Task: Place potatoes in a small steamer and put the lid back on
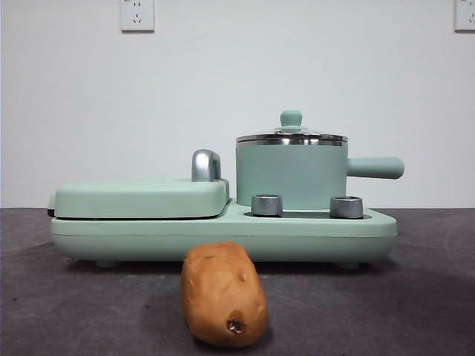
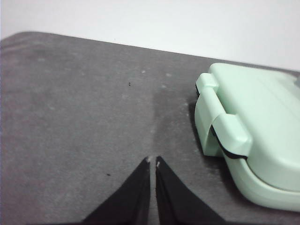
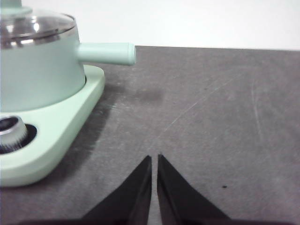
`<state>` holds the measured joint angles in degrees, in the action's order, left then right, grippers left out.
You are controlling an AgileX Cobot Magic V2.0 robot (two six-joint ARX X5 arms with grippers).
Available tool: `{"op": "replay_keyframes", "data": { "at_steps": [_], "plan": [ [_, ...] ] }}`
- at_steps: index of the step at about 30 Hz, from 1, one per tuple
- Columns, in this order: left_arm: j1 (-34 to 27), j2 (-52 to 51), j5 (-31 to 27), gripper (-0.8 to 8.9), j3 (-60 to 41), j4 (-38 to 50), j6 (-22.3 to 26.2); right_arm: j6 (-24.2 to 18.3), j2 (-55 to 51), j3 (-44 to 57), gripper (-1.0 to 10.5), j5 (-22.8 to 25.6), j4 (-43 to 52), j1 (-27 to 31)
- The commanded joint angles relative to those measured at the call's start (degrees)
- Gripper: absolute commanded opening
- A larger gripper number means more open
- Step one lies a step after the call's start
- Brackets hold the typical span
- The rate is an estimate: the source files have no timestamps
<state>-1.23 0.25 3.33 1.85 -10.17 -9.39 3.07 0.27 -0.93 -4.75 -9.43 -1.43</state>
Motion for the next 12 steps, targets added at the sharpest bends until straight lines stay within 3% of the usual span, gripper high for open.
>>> {"op": "replay_keyframes", "data": {
  "at_steps": [1,7,12],
  "plan": [
    [0.0,-0.1,0.1,0.14,-1.0,0.3,-6.1,7.3,-0.1,0.2,0.1,-0.2,0.3,0.1],
    [0.2,1.0,1.5,0.14,1.7,0.4,-13.8,16.0,0.1,-2.1,0.1,-1.4,-1.3,0.0],
    [0.7,5.8,4.5,0.15,7.7,0.3,-18.3,19.3,2.4,-9.1,0.1,-1.3,-5.2,0.0]
  ]
}}
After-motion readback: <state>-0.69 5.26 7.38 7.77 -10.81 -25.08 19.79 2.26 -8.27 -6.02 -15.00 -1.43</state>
